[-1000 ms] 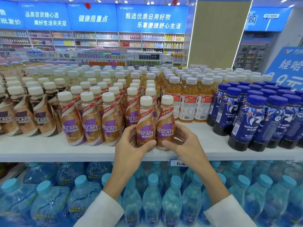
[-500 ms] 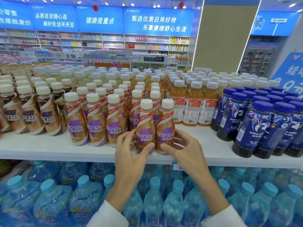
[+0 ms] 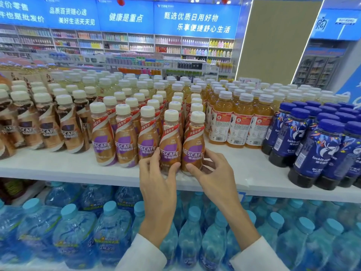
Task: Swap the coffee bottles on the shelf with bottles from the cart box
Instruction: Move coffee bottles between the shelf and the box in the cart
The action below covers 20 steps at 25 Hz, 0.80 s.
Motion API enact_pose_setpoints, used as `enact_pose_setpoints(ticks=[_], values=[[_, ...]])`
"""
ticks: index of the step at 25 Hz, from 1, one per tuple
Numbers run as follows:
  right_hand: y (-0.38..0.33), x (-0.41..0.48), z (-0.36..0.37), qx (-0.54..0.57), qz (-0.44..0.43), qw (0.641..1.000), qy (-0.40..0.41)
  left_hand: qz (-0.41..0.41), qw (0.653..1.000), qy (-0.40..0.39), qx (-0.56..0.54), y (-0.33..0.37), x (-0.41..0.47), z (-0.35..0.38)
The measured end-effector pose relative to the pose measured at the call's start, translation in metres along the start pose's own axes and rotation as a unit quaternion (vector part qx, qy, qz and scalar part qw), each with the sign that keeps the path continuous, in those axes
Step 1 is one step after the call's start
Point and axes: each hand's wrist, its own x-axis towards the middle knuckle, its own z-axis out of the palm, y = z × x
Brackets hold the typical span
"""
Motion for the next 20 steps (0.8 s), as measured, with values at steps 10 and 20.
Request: enact_pose_setpoints(ticks=[10, 20], values=[[0.002, 0.002, 0.003, -0.005, -0.004, 1.0, 0.019, -0.005, 1.0, -0.001, -0.023, -0.008, 0.003, 0.014], [0.012, -0.004, 0.007, -0.034, -0.035, 0.999, 0.012, 0.0, 0.997, -0.03, -0.064, -0.011, 0.0, 0.0]])
